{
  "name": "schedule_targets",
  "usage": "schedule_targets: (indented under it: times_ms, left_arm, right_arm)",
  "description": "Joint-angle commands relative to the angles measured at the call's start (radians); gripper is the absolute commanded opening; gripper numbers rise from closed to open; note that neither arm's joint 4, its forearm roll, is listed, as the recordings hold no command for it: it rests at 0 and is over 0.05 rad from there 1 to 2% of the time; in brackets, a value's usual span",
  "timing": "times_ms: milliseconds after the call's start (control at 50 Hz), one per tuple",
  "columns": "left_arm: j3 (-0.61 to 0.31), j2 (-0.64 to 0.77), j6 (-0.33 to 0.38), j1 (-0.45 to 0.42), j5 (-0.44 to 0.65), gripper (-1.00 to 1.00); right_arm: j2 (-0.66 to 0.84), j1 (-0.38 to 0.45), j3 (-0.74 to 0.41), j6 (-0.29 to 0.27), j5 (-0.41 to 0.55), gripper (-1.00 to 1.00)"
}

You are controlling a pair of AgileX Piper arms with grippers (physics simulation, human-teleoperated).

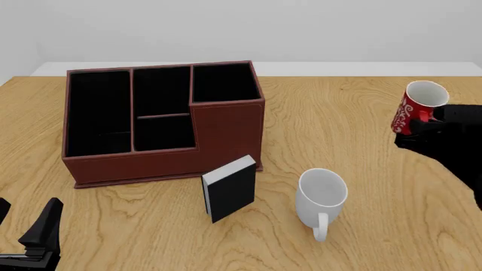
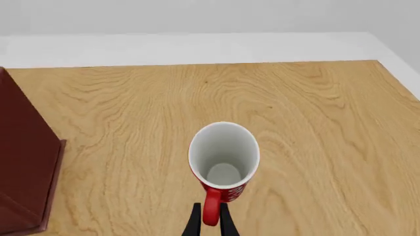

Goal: Pick up the red mug and place it to the right of the caddy.

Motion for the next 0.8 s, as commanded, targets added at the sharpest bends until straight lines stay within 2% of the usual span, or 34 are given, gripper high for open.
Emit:
schedule_targets:
  times_ms: [20, 160, 220, 260, 340, 600, 800]
  left_arm:
    - [0.0, 0.0, 0.0, 0.0, 0.0, 1.0]
    - [0.0, 0.0, 0.0, 0.0, 0.0, 1.0]
    - [0.0, 0.0, 0.0, 0.0, 0.0, 1.0]
    - [0.0, 0.0, 0.0, 0.0, 0.0, 1.0]
    - [0.0, 0.0, 0.0, 0.0, 0.0, 1.0]
    - [0.0, 0.0, 0.0, 0.0, 0.0, 1.0]
    - [0.0, 0.0, 0.0, 0.0, 0.0, 1.0]
  right_arm:
    - [0.069, 0.16, -0.2, 0.013, 0.064, -1.0]
    - [0.151, 0.231, -0.324, 0.009, 0.109, -1.0]
    - [0.189, 0.265, -0.371, 0.035, 0.13, -1.0]
    - [0.214, 0.277, -0.399, 0.006, 0.13, -1.0]
    - [0.27, 0.305, -0.451, 0.001, 0.137, -1.0]
    - [0.414, 0.352, -0.556, -0.001, 0.153, -1.0]
    - [0.503, 0.37, -0.577, 0.005, 0.139, -1.0]
